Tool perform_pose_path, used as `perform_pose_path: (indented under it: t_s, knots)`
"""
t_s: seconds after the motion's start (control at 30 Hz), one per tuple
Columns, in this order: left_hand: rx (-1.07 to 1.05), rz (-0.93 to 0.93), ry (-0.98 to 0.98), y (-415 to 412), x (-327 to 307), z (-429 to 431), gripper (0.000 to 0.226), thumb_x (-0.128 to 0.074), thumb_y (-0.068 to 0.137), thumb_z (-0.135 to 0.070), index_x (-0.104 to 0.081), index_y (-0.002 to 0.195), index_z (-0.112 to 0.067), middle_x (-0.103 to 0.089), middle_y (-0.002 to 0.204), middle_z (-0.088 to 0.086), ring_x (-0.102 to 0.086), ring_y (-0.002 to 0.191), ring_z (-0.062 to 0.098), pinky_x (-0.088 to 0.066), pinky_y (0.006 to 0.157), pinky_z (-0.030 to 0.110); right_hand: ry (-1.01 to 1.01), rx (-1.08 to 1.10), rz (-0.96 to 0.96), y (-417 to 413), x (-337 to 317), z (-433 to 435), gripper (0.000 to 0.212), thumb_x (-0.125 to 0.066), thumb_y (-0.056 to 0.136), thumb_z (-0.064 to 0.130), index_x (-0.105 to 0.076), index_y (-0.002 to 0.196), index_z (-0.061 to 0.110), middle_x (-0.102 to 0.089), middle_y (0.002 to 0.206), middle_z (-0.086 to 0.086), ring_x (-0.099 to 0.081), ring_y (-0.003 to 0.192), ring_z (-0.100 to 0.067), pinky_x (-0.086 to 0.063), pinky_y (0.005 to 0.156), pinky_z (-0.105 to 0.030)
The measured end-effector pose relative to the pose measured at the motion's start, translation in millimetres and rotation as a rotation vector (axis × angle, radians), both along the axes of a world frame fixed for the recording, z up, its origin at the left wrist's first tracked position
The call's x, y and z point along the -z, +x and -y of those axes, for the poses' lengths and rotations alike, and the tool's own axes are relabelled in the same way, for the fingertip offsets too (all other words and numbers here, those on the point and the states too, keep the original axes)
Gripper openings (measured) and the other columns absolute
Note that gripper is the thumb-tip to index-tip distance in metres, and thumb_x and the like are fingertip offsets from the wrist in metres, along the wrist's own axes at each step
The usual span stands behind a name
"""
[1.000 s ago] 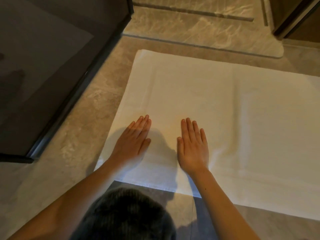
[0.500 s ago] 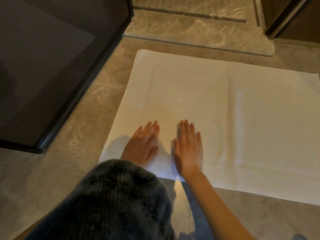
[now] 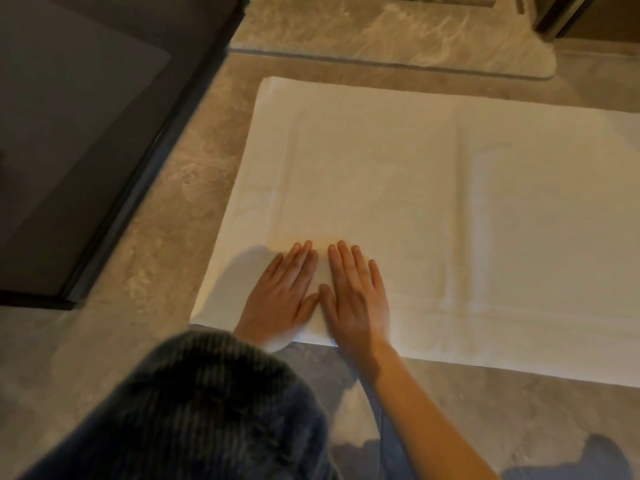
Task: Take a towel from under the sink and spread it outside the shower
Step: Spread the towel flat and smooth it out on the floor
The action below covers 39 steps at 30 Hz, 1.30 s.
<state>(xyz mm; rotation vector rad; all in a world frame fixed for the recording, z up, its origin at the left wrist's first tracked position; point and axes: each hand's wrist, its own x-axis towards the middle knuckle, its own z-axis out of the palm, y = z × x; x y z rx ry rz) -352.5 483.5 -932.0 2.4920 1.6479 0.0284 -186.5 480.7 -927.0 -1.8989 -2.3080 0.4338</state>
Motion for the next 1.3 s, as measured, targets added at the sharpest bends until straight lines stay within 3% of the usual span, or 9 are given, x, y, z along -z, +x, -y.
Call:
perform_pose_path:
  t_s: [0.3, 0.5, 0.73, 0.97, 1.13, 1.3]
  knots:
    - [-0.197, -0.052, -0.040, -51, 6, 7, 0.067, -0.021, 0.101, -0.046, 0.002, 0.154, -0.012, 0.004, 0.163, 0.004, 0.003, 0.149, 0.016, 0.006, 0.119, 0.027, 0.005, 0.074, 0.055, 37, -1, 6, 0.057, -0.019, 0.103, 0.033, -0.007, 0.156, 0.014, -0.006, 0.163, -0.003, -0.001, 0.150, -0.019, -0.001, 0.122, -0.037]
    - [-0.199, -0.031, -0.021, -53, 5, 11, 0.068, -0.019, 0.101, -0.048, 0.001, 0.154, -0.012, 0.000, 0.163, 0.005, -0.001, 0.150, 0.017, 0.001, 0.120, 0.030, -0.007, 0.078, 0.032, 33, -3, 8, 0.057, -0.023, 0.103, 0.030, -0.008, 0.155, 0.014, -0.007, 0.163, -0.003, -0.002, 0.150, -0.019, 0.000, 0.122, -0.036]
    - [-0.223, -0.001, -0.036, -53, 7, 10, 0.069, -0.018, 0.099, -0.052, 0.003, 0.154, -0.016, 0.005, 0.163, 0.001, 0.002, 0.149, 0.015, -0.005, 0.119, 0.034, -0.020, 0.201, 0.035, 79, -5, 14, 0.059, -0.008, 0.100, 0.035, 0.000, 0.156, 0.017, 0.002, 0.163, 0.003, 0.007, 0.149, -0.013, 0.002, 0.122, -0.034]
    - [-0.216, -0.023, -0.057, -51, -2, 12, 0.071, -0.019, 0.098, -0.051, -0.003, 0.154, -0.010, -0.005, 0.162, 0.005, -0.004, 0.149, 0.017, -0.002, 0.120, 0.030, -0.049, 0.227, 0.013, 81, -8, 11, 0.059, -0.016, 0.101, 0.033, 0.006, 0.155, 0.020, 0.008, 0.163, 0.005, 0.012, 0.148, -0.010, 0.011, 0.119, -0.030]
    - [-0.208, -0.068, -0.014, -40, -12, 4, 0.074, -0.015, 0.097, -0.055, -0.009, 0.153, -0.007, -0.005, 0.162, 0.006, -0.003, 0.149, 0.019, -0.001, 0.120, 0.034, -0.054, 0.224, -0.089, 81, -15, 8, 0.059, -0.021, 0.102, 0.033, -0.001, 0.156, 0.019, 0.002, 0.163, 0.005, 0.009, 0.149, -0.011, 0.008, 0.120, -0.030]
    - [-0.094, 0.051, 0.020, 11, -30, -28, 0.068, -0.015, 0.099, -0.049, -0.008, 0.154, -0.009, -0.001, 0.162, 0.003, 0.000, 0.149, 0.017, 0.003, 0.120, 0.032, 0.012, 0.215, -0.138, 87, -24, -5, 0.056, -0.024, 0.104, 0.030, -0.009, 0.156, 0.016, -0.006, 0.163, 0.002, 0.003, 0.150, -0.013, 0.004, 0.121, -0.030]
